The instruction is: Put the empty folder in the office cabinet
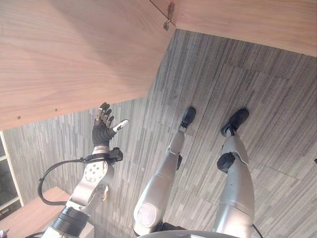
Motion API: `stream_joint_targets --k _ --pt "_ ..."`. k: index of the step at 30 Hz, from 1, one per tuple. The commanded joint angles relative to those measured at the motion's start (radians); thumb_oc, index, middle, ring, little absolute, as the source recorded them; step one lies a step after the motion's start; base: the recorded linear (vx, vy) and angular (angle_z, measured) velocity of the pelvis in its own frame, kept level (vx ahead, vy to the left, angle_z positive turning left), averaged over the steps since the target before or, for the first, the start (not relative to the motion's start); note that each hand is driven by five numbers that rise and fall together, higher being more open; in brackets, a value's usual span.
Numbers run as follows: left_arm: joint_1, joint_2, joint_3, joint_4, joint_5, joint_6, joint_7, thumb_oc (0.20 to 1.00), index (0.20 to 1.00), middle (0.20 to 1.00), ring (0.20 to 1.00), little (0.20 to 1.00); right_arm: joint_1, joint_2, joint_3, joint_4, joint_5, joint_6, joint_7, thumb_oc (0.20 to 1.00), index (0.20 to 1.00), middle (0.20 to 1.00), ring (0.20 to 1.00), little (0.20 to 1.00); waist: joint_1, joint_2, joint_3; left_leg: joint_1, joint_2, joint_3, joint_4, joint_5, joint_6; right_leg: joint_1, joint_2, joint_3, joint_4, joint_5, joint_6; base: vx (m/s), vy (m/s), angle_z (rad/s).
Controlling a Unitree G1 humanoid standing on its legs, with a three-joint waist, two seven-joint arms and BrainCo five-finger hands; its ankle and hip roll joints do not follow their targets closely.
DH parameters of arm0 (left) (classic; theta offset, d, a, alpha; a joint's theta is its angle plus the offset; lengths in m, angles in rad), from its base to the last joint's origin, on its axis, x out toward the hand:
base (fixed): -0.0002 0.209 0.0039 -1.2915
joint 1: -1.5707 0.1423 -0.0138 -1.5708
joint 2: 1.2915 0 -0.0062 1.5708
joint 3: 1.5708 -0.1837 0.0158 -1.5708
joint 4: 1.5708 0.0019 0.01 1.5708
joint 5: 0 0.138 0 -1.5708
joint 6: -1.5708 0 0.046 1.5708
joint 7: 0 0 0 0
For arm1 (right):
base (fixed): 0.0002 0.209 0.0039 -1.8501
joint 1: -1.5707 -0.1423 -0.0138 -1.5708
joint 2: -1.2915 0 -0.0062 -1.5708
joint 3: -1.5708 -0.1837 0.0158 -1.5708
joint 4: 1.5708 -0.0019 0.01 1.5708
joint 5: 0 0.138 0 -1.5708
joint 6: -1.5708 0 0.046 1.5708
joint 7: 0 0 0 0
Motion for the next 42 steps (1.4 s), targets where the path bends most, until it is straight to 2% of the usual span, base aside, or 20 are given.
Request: stream_joint_targets --k 1,2,10,16,22,23,24,27,29,31,34,37,42 --pt "0.045 0.063 -0.03 -0.035 -0.001 -0.036 0.005 1.0 1.0 1.0 1.0 1.0 0.078 0.065 0.119 -0.059 0.01 -0.034 0.028 0.216 0.216 0.216 0.216 0.216 -0.001 0.039 -0.09 0.169 0.11 -0.001 -0.023 -0.207 -0.105 0.051 -0.024 0.031 0.101 -0.216 0.183 0.0 0.0 0.0" --pt "0.042 0.061 -0.029 -0.034 -0.003 -0.035 0.007 1.0 1.0 1.0 1.0 1.0 0.083 0.068 0.108 -0.038 0.01 -0.03 0.021 1.0 1.0 1.0 1.0 1.0 -0.004 0.04 -0.088 0.169 0.109 0.0 -0.023 -0.208 -0.104 0.053 -0.023 0.03 0.101 -0.216 0.183 0.0 0.0 0.0" --pt "0.046 0.057 -0.029 -0.03 -0.003 -0.037 0.006 1.0 1.0 1.0 1.0 1.0 0.163 0.056 0.02 -0.001 0.004 -0.024 0.01 1.0 1.0 1.0 1.0 1.0 -0.006 0.047 -0.088 0.192 0.104 0.003 -0.023 -0.216 -0.098 0.103 -0.028 0.031 0.061 -0.2 0.189 -0.01 0.01 0.0" --pt "0.059 0.049 -0.039 -0.033 0.002 -0.039 -0.007 1.0 1.0 1.0 1.0 1.0 0.321 0.047 -0.082 -0.002 -0.01 -0.03 0.017 1.0 1.0 1.0 1.0 1.0 -0.006 0.059 -0.092 0.226 0.093 0.01 -0.023 -0.221 -0.088 0.172 -0.033 0.029 0.021 -0.181 0.194 -0.03 0.042 0.0" --pt "0.076 0.036 -0.045 -0.043 0.008 -0.029 -0.031 1.0 1.0 1.0 1.0 1.0 0.561 0.103 -0.206 -0.039 -0.039 -0.015 0.059 1.0 1.0 1.0 1.0 1.0 -0.025 0.052 -0.091 0.279 0.076 0.021 -0.023 -0.237 -0.069 0.282 -0.036 0.028 -0.064 -0.137 0.203 -0.05 0.073 -0.01" --pt "0.076 0.027 -0.042 -0.04 0.007 -0.027 -0.032 1.0 1.0 1.0 1.0 1.0 0.603 0.113 -0.224 -0.042 -0.048 -0.008 0.067 1.0 1.0 1.0 1.0 1.0 -0.033 0.05 -0.092 0.286 0.072 0.026 -0.023 -0.239 -0.066 0.299 -0.039 0.028 -0.075 -0.129 0.205 -0.14 0.141 -0.02" --pt "0.084 0.018 -0.042 -0.034 0.004 -0.019 -0.038 1.0 1.0 1.0 1.0 1.0 0.712 0.149 -0.272 -0.06 -0.061 0.002 0.084 1.0 1.0 1.0 1.0 1.0 -0.053 0.04 -0.087 0.305 0.062 0.029 -0.023 -0.222 -0.054 0.343 -0.052 0.014 -0.116 -0.076 0.201 -0.14 0.147 -0.01" --pt "0.095 -0.002 -0.033 -0.021 0.008 -0.004 -0.042 1.0 1.0 1.0 1.0 1.0 0.919 0.224 -0.341 -0.114 -0.096 0.006 0.096 1.0 1.0 1.0 1.0 1.0 -0.095 0.02 -0.087 0.353 0.054 0.044 -0.023 -0.223 -0.04 0.436 -0.051 0.005 -0.175 -0.053 0.208 -0.08 0.122 0.0" --pt "0.1 -0.005 -0.035 -0.007 0.015 0.002 -0.041 1.0 1.0 1.0 1.0 1.0 0.99 0.256 -0.36 -0.139 -0.109 0.005 0.097 1.0 1.0 1.0 1.0 1.0 -0.11 0.013 -0.085 0.379 0.053 0.05 -0.023 -0.226 -0.032 0.472 -0.05 0.009 -0.196 -0.042 0.21 -0.02 0.097 -0.09" --pt "0.118 -0.039 -0.042 0.103 0.091 0.05 -0.04 1.0 1.0 1.0 1.0 1.0 1.229 0.39 -0.414 -0.195 -0.162 0.023 0.111 1.0 1.0 1.0 1.0 1.0 -0.154 -0.009 -0.084 0.467 0.045 0.072 -0.023 -0.237 -0.011 0.59 -0.057 0.006 -0.245 -0.021 0.22 -0.03 0.159 -0.13" --pt "0.128 -0.04 -0.041 0.141 0.11 0.058 -0.034 1.0 1.0 1.0 1.0 1.0 1.279 0.418 -0.409 -0.205 -0.182 0.026 0.113 1.0 1.0 1.0 1.0 1.0 -0.164 -0.012 -0.082 0.495 0.042 0.076 -0.023 -0.239 -0.002 0.624 -0.057 0.008 -0.258 -0.016 0.22 0.01 0.066 -0.23" --pt "0.169 -0.061 -0.025 0.306 0.2 0.102 -0.029 1.0 1.0 1.0 1.0 1.0 1.435 0.503 -0.379 -0.27 -0.268 0.053 0.114 1.0 1.0 1.0 1.0 1.0 -0.202 -0.041 -0.096 0.589 0.033 0.107 -0.023 -0.249 0.028 0.729 -0.056 0.01 -0.304 0.004 0.231 0.02 0.145 -0.3" --pt "0.178 -0.098 0.017 0.523 0.287 0.143 -0.023 1.0 1.0 1.0 1.0 1.0 1.583 0.556 -0.343 -0.384 -0.366 0.078 0.147 1.0 1.0 1.0 1.0 1.0 -0.254 -0.083 -0.147 0.668 0.014 0.129 -0.023 -0.254 0.059 0.819 -0.056 0.019 -0.338 0.02 0.242 0.02 0.091 -0.27"
